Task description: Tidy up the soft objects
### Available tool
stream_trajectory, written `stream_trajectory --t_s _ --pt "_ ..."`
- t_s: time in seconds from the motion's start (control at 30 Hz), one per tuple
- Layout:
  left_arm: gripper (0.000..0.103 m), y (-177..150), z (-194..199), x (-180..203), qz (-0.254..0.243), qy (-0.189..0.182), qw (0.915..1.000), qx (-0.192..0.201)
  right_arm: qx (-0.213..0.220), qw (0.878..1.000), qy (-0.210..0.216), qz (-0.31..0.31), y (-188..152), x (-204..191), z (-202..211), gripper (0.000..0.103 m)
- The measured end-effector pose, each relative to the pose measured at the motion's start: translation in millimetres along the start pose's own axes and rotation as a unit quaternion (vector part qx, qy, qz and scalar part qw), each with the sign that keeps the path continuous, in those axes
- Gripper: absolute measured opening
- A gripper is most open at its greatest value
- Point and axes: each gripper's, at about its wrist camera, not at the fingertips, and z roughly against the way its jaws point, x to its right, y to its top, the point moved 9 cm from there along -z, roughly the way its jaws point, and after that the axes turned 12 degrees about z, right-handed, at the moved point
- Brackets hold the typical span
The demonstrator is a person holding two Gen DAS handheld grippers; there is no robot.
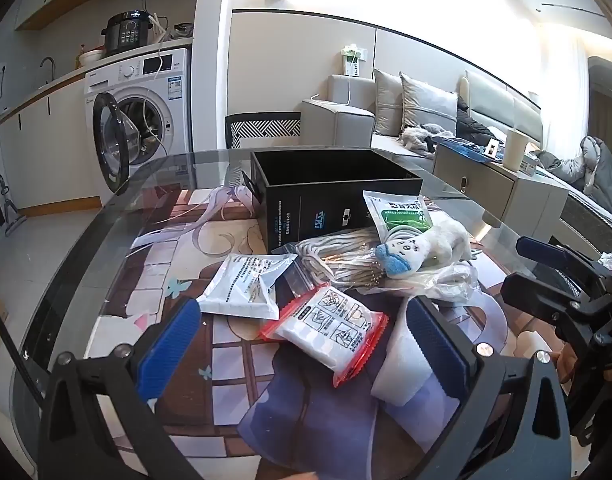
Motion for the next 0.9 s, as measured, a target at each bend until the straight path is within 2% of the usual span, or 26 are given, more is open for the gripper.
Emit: stream_trajectory --t_s 0.9 --pt "0.103 5.3 4.9 -1.1 0.000 -0.001 1.0000 0.006 -0.010 1.000 -0.003 0.002 -2.1 -1.4 -2.0 0.103"
